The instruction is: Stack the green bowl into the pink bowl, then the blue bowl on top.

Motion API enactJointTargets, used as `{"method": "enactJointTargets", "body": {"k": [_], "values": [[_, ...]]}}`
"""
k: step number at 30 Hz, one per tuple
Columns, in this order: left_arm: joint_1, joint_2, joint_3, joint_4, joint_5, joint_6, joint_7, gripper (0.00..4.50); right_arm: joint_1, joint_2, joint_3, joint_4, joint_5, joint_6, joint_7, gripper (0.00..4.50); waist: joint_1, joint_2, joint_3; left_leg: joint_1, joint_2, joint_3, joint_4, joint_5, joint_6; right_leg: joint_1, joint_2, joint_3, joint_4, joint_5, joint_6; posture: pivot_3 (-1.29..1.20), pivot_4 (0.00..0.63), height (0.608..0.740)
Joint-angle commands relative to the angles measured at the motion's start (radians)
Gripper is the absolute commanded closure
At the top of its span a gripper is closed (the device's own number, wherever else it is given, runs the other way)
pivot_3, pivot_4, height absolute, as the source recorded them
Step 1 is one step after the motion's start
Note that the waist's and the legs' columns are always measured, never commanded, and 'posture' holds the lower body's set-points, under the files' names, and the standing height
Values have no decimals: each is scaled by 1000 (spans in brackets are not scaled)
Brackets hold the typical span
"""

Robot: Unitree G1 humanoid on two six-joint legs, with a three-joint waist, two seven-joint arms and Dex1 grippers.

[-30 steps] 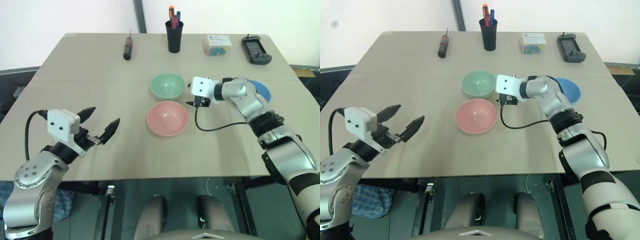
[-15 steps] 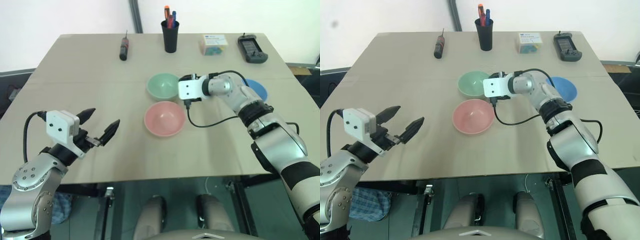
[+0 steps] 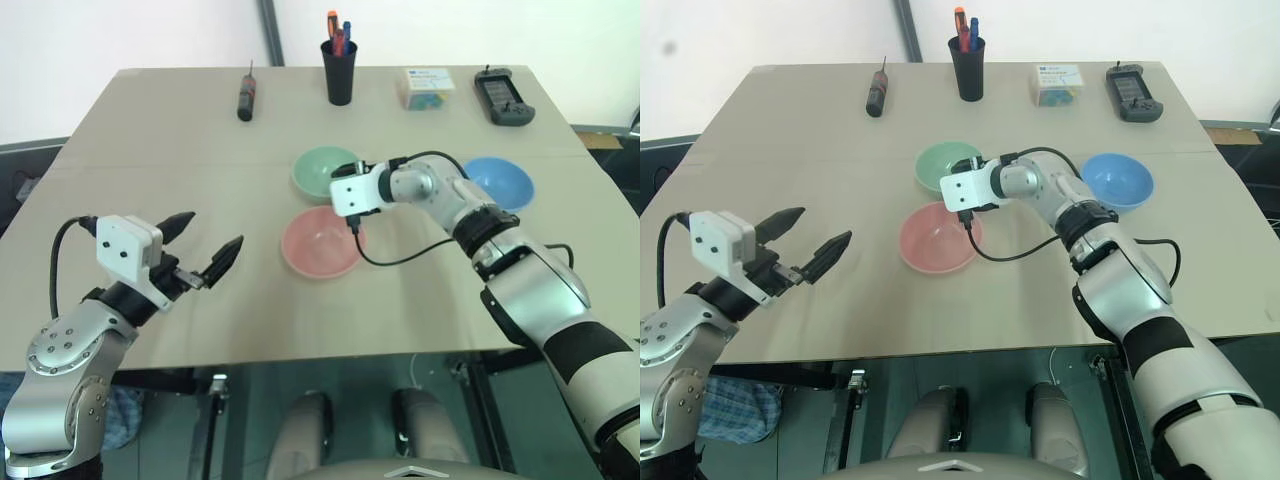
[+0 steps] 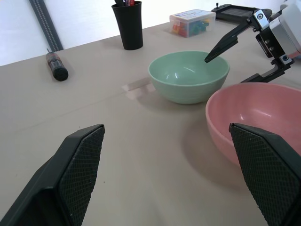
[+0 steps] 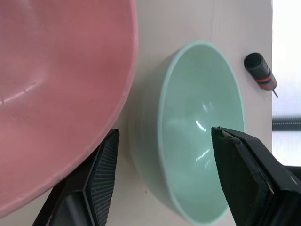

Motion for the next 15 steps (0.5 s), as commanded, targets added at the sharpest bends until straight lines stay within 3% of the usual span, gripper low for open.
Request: {"method": "enactJointTargets", "body": {"k": [1, 7, 8, 10, 11, 15], "values": [[-19, 15, 2, -17, -9, 0, -1, 15, -36, 5, -11, -11, -2, -11, -13, 1207, 0, 0, 0, 0, 0, 0, 0, 0, 0, 0, 0, 0, 0, 0, 0, 0, 150, 740], [-30, 14, -7, -6, -2, -1, -8, 15, -33, 4, -8, 6, -10, -10, -19, 1207, -1, 0, 0, 0, 0, 0, -1, 0, 0, 0, 0, 0, 0, 0, 0, 0, 150, 740], [-32, 14, -9, -6, -2, -1, -8, 0, -33, 4, -9, 9, -12, -11, -20, 1736, -1, 0, 0, 0, 0, 0, -1, 0, 0, 0, 0, 0, 0, 0, 0, 0, 150, 740], [-36, 13, -13, -5, -1, -1, -6, 0, -34, 4, -11, 14, -13, -11, -20, 2119, -1, 0, 0, 0, 0, 0, -2, 0, 0, 0, 0, 0, 0, 0, 0, 0, 150, 740], [-37, 13, -15, -4, -1, -2, -6, 0, -35, 4, -12, 17, -15, -11, -21, 2788, -1, 0, 0, 0, 0, 0, -2, 0, 0, 0, 0, 0, 0, 0, 0, 0, 150, 740], [-42, 11, -24, 1, 2, -7, -6, 0, -35, -1, -11, 24, -23, -13, -27, 4252, -1, 0, 0, 0, 0, 0, -2, 0, 0, -1, 0, 0, 0, 0, 0, 0, 150, 740]]}}
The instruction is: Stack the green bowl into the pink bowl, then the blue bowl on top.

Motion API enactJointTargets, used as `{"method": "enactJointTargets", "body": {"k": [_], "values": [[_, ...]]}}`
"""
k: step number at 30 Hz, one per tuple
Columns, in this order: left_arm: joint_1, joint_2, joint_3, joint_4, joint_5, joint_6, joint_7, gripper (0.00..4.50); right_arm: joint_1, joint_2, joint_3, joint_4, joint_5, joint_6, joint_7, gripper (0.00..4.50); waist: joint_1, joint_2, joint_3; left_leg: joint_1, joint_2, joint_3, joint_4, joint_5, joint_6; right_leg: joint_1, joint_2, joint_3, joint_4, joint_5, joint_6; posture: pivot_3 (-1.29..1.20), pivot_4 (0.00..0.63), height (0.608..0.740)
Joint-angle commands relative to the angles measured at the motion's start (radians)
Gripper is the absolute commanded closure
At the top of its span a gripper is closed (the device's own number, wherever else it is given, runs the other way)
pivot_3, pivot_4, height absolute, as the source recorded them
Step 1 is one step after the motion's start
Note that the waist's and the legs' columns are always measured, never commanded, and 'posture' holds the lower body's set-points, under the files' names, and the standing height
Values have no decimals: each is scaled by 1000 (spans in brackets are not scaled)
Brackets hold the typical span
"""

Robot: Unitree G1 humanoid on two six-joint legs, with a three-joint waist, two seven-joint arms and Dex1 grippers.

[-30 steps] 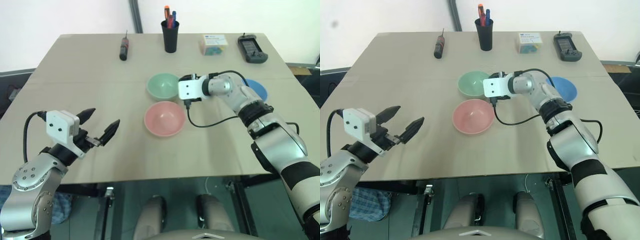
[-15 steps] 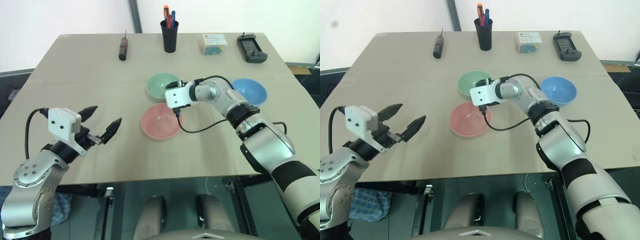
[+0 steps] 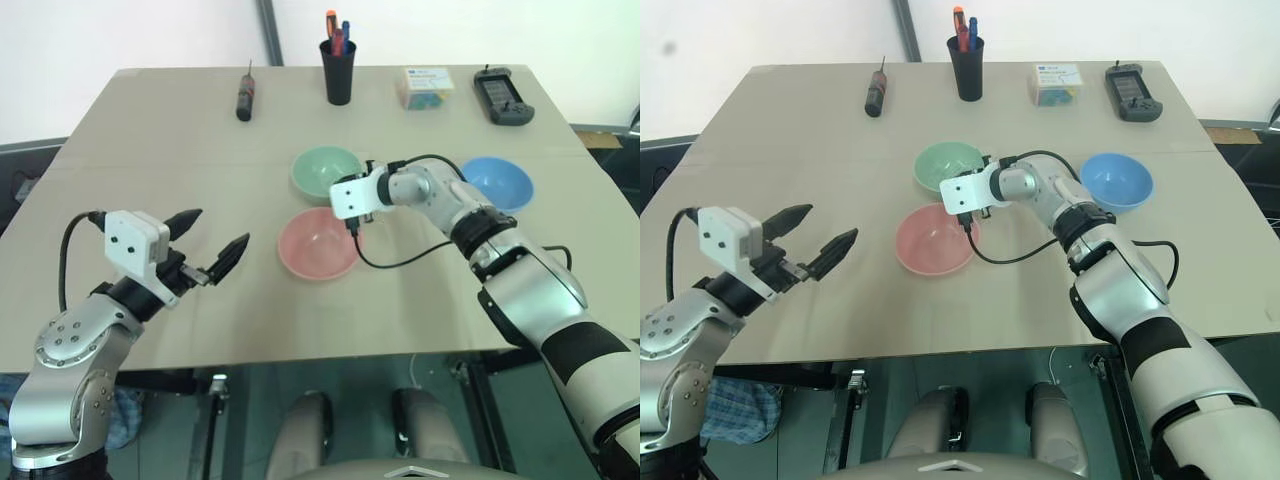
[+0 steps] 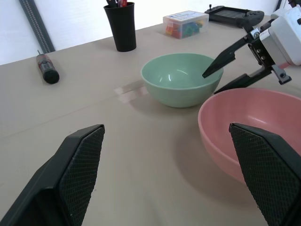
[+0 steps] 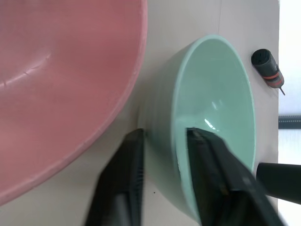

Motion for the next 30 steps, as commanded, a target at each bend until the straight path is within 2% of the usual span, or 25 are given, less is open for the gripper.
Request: {"method": "enactJointTargets", "body": {"k": [1, 9, 15, 18, 24, 27, 30], "values": [[-8, 9, 7, -9, 1, -13, -2, 0, -35, -6, -11, -6, -2, -14, -20, 4382, 0, 0, 0, 0, 0, 0, 0, 0, 0, 0, 0, 0, 0, 0, 0, 0, 150, 740], [-14, 5, -6, -1, 3, -17, -3, 0, -31, -22, -30, -34, 14, -27, -9, 4382, 0, 0, 0, 0, 0, 0, -2, 0, 0, -1, 0, 0, -1, 0, 0, 0, 150, 740], [-35, 15, -27, 20, 5, -22, -26, 0, -19, -73, -76, -166, 88, -29, 91, 4382, 1, 0, 0, 0, 0, 0, -2, 0, 0, -1, 0, 0, -1, 0, 0, 0, 150, 740], [-53, 29, -41, 41, 1, -22, -56, 0, 20, -112, -106, -325, 168, 9, 214, 4382, 1, 0, 0, 0, 0, 0, -3, 0, 0, -1, 0, 0, -1, 0, 0, 0, 150, 740], [-99, 65, -79, 108, -2, -39, -150, 0, 166, -205, -119, -803, 398, 266, 568, 4382, 4, 0, 0, 0, 0, 0, -3, 0, 0, 0, 0, 0, -2, 0, 0, 0, 150, 740], [-146, 87, -106, 167, 8, -52, -199, 0, 235, -240, -111, -1039, 463, 444, 655, 4382, 6, 0, 0, 0, 0, 0, -3, 0, 0, -1, 0, 0, -1, 0, 0, 0, 150, 740], [-188, 104, -127, 212, 10, -59, -239, 0, 290, -266, -94, -1208, 481, 575, 684, 4382, 8, 0, 0, 0, 0, -1, -3, 0, 0, 0, 0, -1, -1, 0, 0, 0, 150, 740]]}}
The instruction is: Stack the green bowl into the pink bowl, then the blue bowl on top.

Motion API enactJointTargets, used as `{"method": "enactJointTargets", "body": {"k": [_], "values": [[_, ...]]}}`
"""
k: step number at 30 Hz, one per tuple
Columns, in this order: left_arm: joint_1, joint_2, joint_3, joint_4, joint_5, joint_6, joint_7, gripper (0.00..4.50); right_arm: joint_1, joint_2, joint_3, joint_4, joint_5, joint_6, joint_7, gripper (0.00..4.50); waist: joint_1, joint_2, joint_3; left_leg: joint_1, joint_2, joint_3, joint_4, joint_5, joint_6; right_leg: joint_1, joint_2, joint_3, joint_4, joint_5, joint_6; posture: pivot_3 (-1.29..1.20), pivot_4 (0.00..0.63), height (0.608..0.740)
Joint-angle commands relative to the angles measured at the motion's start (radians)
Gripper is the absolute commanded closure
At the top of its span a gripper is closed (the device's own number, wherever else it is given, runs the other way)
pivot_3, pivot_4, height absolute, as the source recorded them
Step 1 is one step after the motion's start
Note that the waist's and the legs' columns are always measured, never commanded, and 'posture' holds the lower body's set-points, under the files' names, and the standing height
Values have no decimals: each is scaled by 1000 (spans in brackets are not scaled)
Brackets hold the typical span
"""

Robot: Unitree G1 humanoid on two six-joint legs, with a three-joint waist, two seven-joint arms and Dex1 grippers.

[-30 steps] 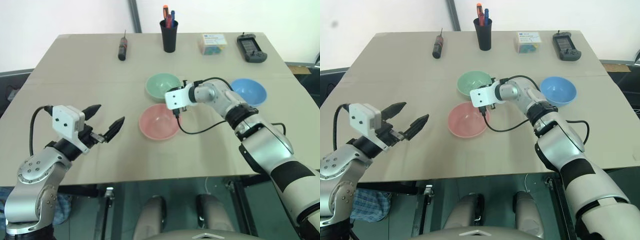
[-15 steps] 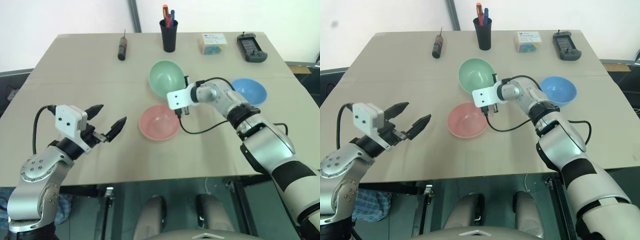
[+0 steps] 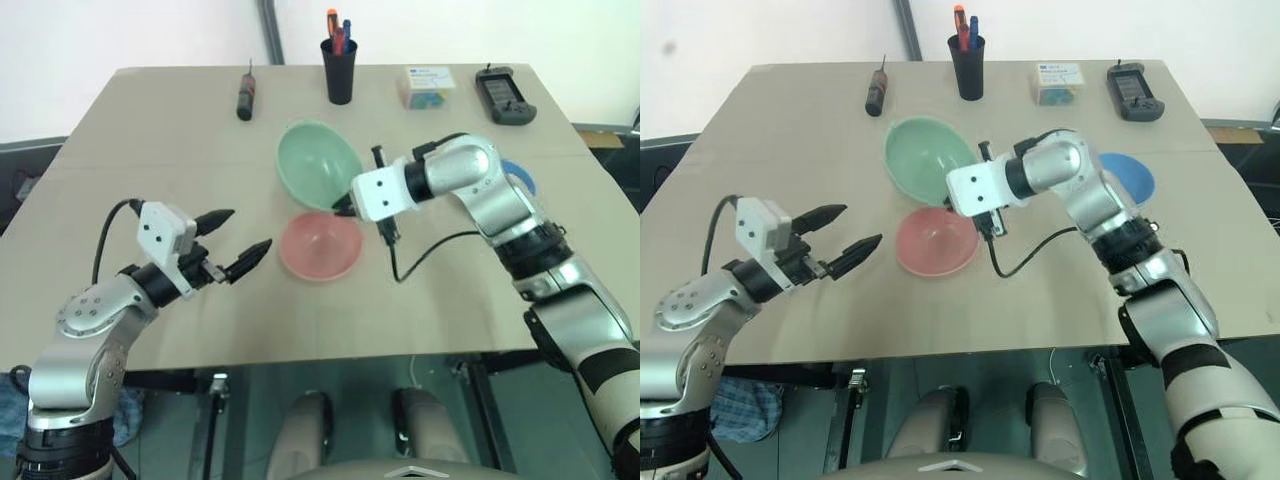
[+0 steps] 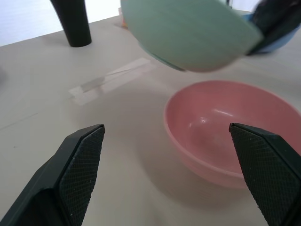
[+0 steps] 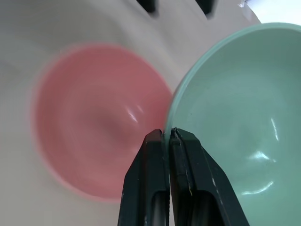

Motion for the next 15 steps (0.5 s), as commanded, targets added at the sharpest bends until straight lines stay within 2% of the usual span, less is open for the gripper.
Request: {"method": "enactJointTargets", "body": {"k": [1, 8, 15], "values": [[-44, 29, -13, 29, 5, -29, -51, 0, 33, -24, 7, -212, 42, 148, 35, 4382, -2, 0, 0, 0, 0, 0, 0, 0, 0, 0, 0, 0, 0, 0, 0, 0, 150, 740], [-78, 45, -33, 69, 1, -41, -121, 0, 65, -56, 28, -319, 31, 263, 20, 4382, 0, 0, 0, 0, -1, 0, 0, 0, 0, 0, 0, 0, 0, 0, 0, 0, 150, 740], [-96, 47, -35, 80, -18, -41, -181, 0, 65, -74, 44, -293, -7, 241, -12, 4382, -1, 0, 0, 0, -1, 1, 0, 0, 0, 0, 0, 0, 0, 0, 0, 0, 150, 740]]}}
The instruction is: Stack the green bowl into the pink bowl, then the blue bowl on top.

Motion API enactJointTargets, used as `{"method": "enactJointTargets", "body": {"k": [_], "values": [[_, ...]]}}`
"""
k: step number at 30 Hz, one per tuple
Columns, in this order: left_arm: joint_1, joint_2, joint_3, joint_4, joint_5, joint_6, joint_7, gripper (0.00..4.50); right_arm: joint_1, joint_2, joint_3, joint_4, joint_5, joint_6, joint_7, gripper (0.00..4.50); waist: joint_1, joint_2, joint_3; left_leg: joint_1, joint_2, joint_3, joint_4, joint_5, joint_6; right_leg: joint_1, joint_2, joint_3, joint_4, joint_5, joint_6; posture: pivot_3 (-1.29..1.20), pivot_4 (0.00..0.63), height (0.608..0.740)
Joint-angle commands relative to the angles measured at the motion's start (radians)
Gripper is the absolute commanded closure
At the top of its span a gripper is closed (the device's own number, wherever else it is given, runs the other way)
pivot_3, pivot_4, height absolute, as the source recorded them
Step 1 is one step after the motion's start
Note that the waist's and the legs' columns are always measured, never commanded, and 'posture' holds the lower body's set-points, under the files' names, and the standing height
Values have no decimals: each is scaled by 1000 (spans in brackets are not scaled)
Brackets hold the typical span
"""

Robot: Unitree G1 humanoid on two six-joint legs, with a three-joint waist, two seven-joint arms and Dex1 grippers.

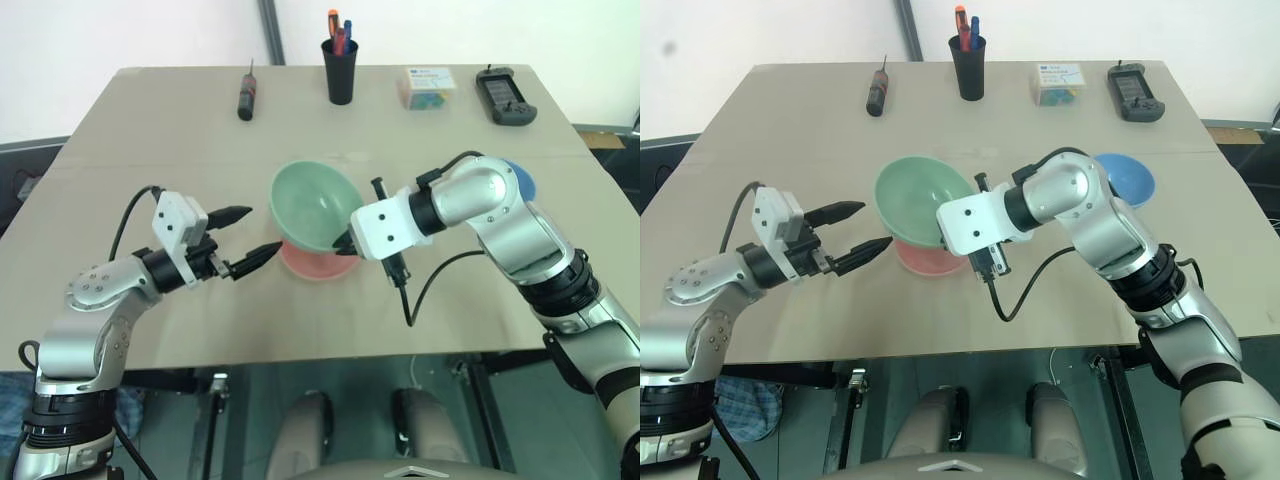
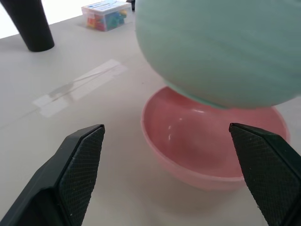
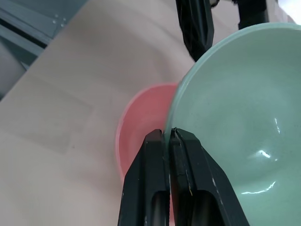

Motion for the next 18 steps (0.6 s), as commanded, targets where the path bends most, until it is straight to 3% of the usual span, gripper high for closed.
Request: {"method": "enactJointTargets", "body": {"k": [1, 5, 8, 15, 18], "values": [[-12, 18, 11, -6, -25, -15, -37, 0, -7, -2, -11, -17, -6, -12, -21, 4382, 0, 0, 0, 0, 0, 0, 0, 0, 0, 0, 0, 0, 0, 0, 0, 0, 150, 740], [-13, 18, 13, -4, -24, -12, -47, 0, -8, -2, -6, -19, -6, -14, -23, 4382, 0, 0, 0, 0, 0, 0, 0, 0, 0, 0, 0, 0, 0, 0, 0, 0, 150, 740], [-13, 18, 14, -1, -23, -13, -53, 0, -4, -6, -1, -30, 1, -15, -14, 3609, 0, 0, 0, 0, 0, 0, 0, 0, 0, 0, 0, 0, 0, 0, 0, 0, 150, 740], [-24, 19, 7, 9, -25, -17, -76, 0, 11, -44, -5, -79, 5, 24, 8, 855, 0, 0, 0, 0, 0, 0, 0, 0, 0, 0, 0, 0, 0, 0, 0, 0, 150, 740], [-40, 9, -4, 12, -33, -23, -94, 0, 25, -106, -32, -105, 12, 64, 30, 855, 3, 0, 0, 0, 0, 0, 0, 0, 0, 0, 0, 0, 0, 0, 0, 0, 150, 740]]}}
